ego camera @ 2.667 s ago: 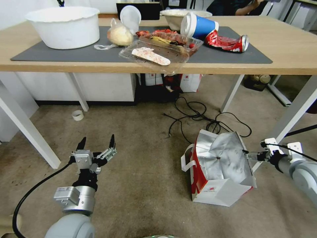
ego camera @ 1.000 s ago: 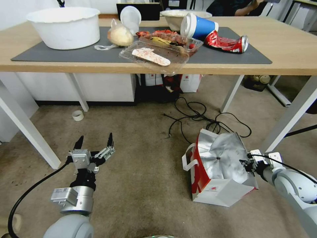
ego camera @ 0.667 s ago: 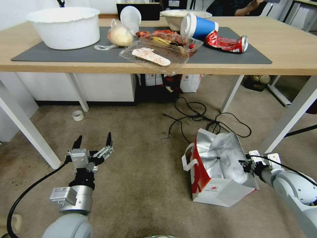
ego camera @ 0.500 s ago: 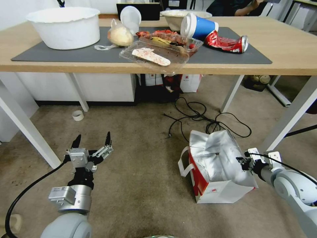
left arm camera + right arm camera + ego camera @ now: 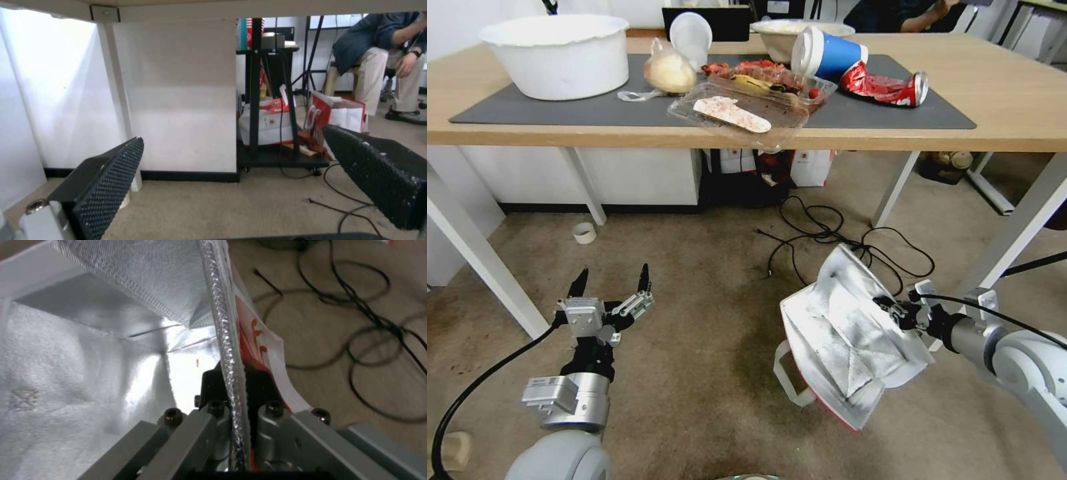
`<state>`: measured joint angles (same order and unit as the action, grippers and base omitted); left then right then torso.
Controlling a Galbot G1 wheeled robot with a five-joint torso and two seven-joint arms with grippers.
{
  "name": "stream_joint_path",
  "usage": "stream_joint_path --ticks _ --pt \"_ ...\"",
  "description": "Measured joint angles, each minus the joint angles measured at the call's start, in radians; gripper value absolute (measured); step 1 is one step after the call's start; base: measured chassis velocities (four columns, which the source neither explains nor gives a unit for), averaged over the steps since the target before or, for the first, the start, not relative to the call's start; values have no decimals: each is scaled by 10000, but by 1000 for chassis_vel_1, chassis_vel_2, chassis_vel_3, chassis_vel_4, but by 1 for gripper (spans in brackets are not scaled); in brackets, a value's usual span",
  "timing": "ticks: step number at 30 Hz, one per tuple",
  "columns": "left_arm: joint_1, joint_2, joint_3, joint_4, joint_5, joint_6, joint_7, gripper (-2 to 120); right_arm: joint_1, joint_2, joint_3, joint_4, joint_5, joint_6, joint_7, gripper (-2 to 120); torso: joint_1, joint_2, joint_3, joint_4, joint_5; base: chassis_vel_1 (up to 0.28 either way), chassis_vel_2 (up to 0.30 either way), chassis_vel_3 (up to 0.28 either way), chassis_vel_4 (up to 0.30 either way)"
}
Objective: Pick up the food delivery bag from the floor and place it on the table.
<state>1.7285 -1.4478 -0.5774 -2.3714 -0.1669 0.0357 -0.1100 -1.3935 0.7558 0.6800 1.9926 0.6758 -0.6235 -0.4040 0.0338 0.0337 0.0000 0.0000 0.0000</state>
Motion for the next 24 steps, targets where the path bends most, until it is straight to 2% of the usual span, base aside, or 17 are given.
stream_joint_path --ticks 7,9,13,15,24 --pt "8 15 -41 -45 -4 -1 1 100 125 -406 117 290 317 173 -1050 0 0 0 0 -1 0 0 0 0 0" --pt "-15 29 -92 -97 -14 -2 12 100 151 -754 157 309 326 383 -2145 0 0 0 0 0 0 0 0 0 0" --pt "-39 41 -128 -128 -32 -26 22 100 214 -1085 168 250 460 521 -2964 0 0 0 0 -1 0 0 0 0 0" --pt "-46 54 -172 -187 -26 21 36 100 417 -1609 134 117 837 554 -3702 0 0 0 0 0 0 0 0 0 0" --pt "-99 117 -225 -229 -21 131 135 100 909 -2971 -51 -111 1556 455 -4293 0 1 0 0 0 -2 0 0 0 0"
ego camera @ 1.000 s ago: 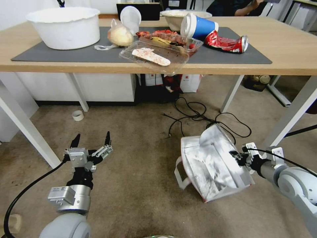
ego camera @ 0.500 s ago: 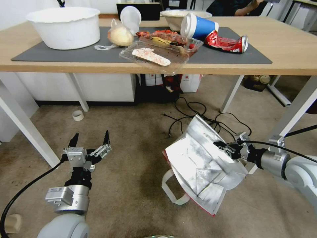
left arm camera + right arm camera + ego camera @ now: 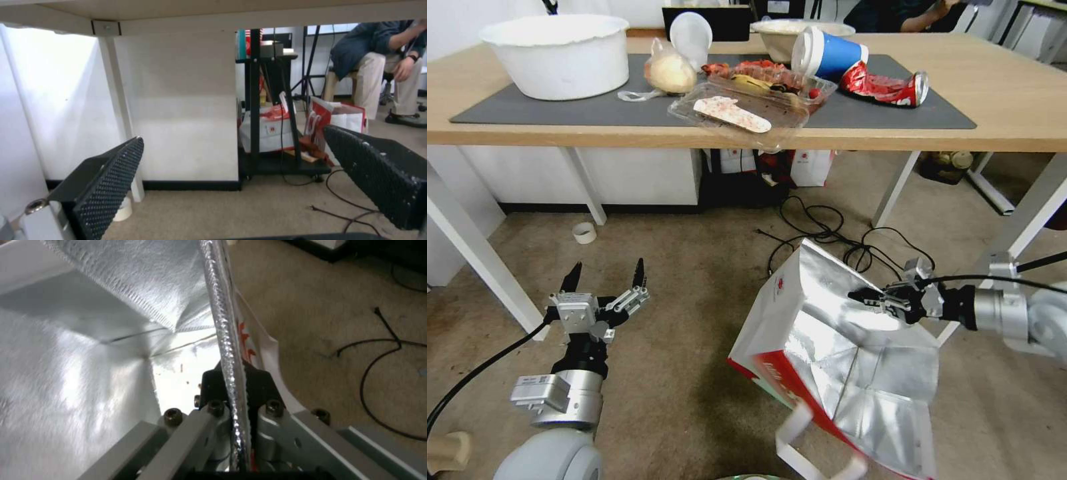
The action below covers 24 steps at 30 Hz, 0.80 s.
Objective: Pick up the food delivery bag from the floor and place it on the table.
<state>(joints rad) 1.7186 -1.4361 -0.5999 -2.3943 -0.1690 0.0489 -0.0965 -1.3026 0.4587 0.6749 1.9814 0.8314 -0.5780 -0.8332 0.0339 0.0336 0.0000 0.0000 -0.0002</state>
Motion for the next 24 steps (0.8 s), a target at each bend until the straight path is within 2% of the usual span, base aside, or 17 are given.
stream_joint_path --ticks 1,5,13,24 --pt "-2 20 6 54 69 -56 24 100 -5 -233 -29 17 8 54 -8 0 0 0 0 0 1 0 0 0 0" --pt "4 73 -24 246 108 -527 138 100 -121 -193 -57 81 -91 163 33 0 0 0 0 -1 0 0 0 0 0" --pt "111 101 0 189 -118 -679 170 100 -347 159 -160 197 -411 275 164 0 0 0 0 -1 2 0 0 0 0" --pt "197 92 36 198 -157 -928 286 100 -401 160 -181 180 -508 373 328 0 0 0 0 -1 1 0 0 0 0"
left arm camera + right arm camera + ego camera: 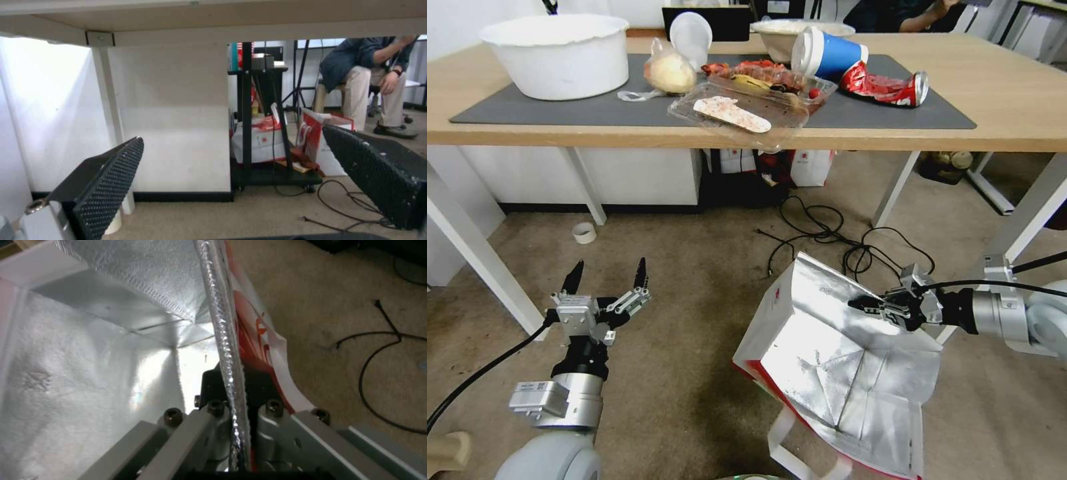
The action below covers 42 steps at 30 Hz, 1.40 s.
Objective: Pick up the food delivery bag from the floor and place it on the table.
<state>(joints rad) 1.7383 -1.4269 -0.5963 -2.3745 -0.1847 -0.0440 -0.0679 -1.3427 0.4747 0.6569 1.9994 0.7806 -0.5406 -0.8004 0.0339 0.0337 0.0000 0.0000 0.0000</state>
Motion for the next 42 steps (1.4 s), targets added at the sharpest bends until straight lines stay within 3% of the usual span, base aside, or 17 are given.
stream_joint_path --ticks 8,27,42 --pt "84 -24 7 34 65 -114 138 100 -21 4 -7 -21 -109 72 24 0 15 128 85 0 0 0 0 0 0" --pt "169 -50 37 -51 -38 -14 432 100 33 -14 -79 12 -92 77 -374 0 74 918 832 0 1 0 0 0 0" --pt "182 -20 23 -122 -130 0 477 100 359 -571 19 -104 1364 -422 -906 0 178 1543 1358 0 0 0 0 0 0"
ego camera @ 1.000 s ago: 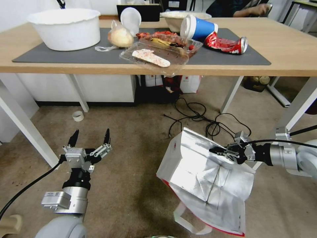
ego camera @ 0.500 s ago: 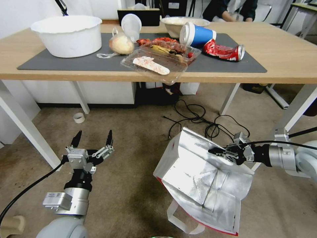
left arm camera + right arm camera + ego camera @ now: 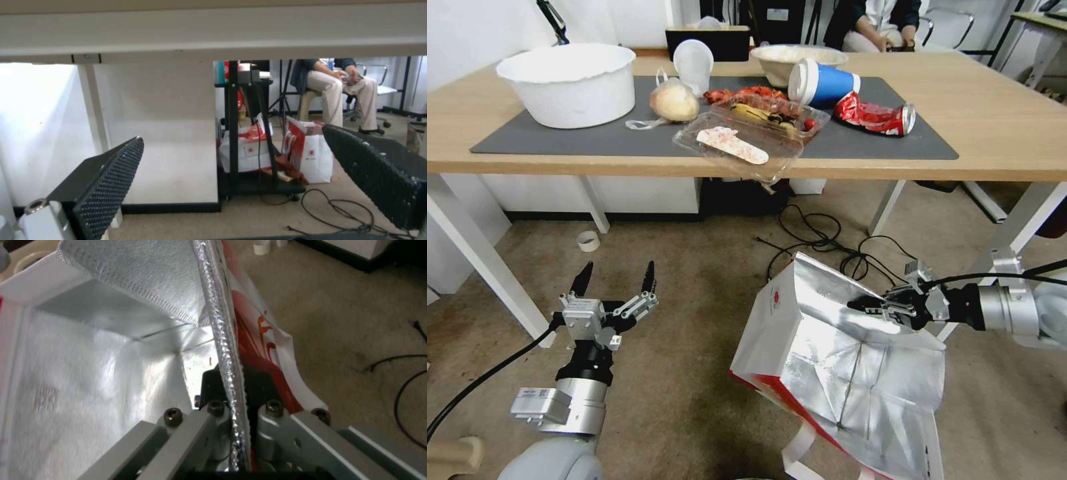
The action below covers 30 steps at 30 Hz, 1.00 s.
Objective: Pick up the food delivery bag from the floor and place it on the table.
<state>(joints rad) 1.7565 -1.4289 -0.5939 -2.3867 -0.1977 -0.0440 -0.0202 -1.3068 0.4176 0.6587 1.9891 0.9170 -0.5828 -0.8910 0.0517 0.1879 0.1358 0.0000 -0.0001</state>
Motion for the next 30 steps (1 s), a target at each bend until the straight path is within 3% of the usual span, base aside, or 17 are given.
stream_joint_path --ticks 30 --pt "73 71 14 -91 -173 -27 94 100 -92 -456 10 183 191 -212 -935 0 322 1182 865 0 1 0 0 0 0"
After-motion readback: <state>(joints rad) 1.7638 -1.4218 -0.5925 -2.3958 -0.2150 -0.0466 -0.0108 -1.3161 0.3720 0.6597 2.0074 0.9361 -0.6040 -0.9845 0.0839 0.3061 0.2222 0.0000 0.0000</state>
